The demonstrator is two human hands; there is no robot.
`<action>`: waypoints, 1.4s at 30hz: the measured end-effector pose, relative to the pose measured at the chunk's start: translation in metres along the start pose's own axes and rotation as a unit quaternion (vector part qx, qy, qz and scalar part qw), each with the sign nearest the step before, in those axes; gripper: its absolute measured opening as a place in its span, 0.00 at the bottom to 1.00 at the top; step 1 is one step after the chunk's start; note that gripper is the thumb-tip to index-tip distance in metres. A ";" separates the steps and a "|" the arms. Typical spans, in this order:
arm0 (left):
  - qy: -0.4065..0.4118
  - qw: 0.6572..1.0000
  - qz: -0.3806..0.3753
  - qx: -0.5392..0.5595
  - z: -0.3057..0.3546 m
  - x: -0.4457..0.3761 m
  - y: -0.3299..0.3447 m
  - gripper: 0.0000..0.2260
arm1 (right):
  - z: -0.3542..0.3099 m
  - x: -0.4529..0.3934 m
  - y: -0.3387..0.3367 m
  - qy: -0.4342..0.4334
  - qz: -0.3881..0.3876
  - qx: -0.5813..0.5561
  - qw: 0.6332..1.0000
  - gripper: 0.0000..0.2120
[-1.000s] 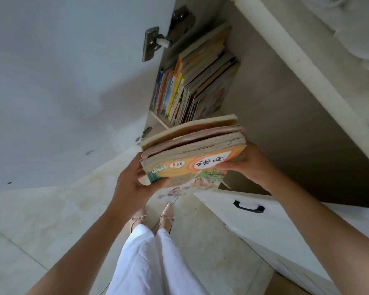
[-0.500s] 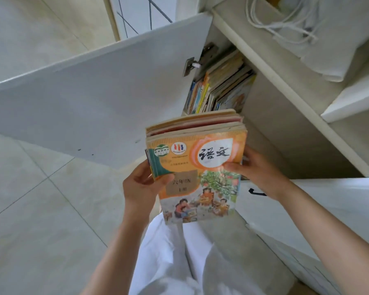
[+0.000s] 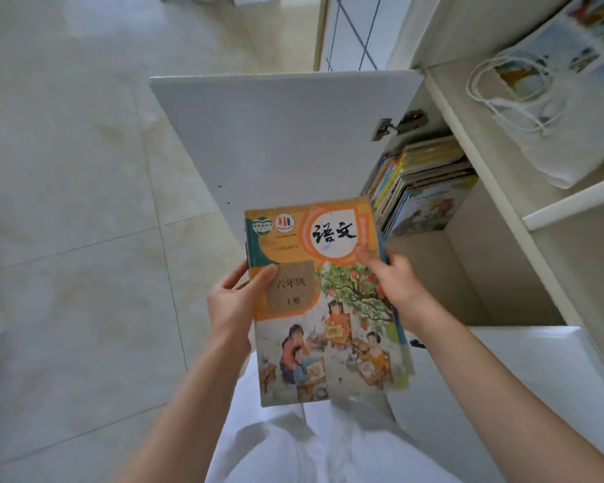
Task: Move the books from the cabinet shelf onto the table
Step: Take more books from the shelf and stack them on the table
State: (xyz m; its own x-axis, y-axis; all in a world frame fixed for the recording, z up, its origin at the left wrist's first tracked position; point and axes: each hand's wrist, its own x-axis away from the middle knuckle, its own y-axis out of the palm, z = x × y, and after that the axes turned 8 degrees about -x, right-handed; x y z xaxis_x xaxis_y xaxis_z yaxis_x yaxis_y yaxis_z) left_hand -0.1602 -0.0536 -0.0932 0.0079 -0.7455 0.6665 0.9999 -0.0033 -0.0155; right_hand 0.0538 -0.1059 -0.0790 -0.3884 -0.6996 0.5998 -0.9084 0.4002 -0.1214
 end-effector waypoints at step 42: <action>0.050 0.858 0.477 0.181 -0.114 0.177 -0.614 0.36 | 0.065 0.287 0.669 -0.330 -0.481 0.403 0.705 0.36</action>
State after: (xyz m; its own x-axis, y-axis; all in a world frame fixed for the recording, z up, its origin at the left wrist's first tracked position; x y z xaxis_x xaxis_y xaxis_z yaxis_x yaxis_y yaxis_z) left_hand -0.7745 -0.2598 -0.0505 0.8430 -0.3467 0.4113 0.4770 0.8353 -0.2736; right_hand -0.6750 -0.0777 -0.0398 0.7212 -0.6483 0.2441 -0.4915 -0.7272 -0.4793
